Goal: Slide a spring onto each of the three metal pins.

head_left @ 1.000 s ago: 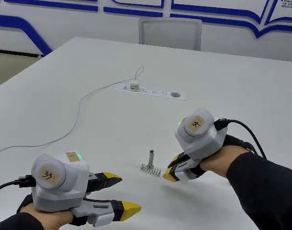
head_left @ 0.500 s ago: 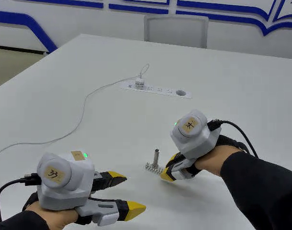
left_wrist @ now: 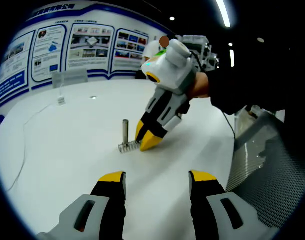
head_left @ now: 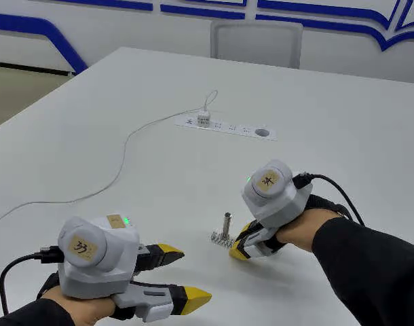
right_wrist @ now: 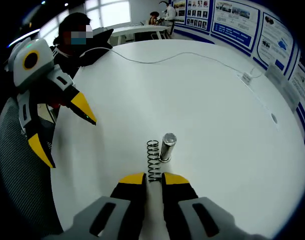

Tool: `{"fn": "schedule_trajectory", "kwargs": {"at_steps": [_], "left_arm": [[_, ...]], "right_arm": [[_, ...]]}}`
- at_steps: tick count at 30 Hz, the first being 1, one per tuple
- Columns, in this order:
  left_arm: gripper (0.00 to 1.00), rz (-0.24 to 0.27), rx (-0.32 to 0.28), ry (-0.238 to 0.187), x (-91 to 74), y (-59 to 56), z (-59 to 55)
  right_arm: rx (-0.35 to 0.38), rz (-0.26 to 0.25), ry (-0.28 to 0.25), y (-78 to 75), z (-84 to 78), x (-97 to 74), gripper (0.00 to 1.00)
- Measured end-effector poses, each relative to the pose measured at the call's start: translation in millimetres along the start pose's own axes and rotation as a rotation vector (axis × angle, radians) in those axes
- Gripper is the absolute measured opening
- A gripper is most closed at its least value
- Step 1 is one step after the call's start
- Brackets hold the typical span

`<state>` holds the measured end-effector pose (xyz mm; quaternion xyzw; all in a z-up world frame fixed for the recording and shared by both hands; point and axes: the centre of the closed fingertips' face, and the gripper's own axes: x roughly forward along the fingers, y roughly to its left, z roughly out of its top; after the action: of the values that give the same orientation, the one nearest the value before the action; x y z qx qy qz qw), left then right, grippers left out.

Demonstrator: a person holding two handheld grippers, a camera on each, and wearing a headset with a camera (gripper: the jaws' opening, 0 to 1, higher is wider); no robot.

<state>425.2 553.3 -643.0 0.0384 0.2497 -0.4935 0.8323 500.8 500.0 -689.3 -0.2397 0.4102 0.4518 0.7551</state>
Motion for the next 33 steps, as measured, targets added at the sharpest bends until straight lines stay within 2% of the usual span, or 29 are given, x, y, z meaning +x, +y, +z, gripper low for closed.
{"fn": "schedule_trajectory", "kwargs": {"at_steps": [6,11,23,33], "left_arm": [[0.52,-0.003,0.004,0.004,0.5,-0.6,-0.4],[0.52,-0.004,0.01,0.01,1.1,-0.8,-1.1],[0.51,-0.014,0.046,0.026,3.0,-1.9,-1.1],[0.41,-0.048,0.092,0.018,3.5,-9.2,2.9]], "right_arm": [[-0.008,-0.005,0.011,1.2,-1.7,-1.0,0.12],[-0.015,0.02,0.036,9.9,-8.0,-6.2,0.11],[-0.176,0.082,0.062,41.4,-10.6,-37.4,0.11],[-0.282,0.157,0.055,72.0,-5.1,-51.5,0.11]]}}
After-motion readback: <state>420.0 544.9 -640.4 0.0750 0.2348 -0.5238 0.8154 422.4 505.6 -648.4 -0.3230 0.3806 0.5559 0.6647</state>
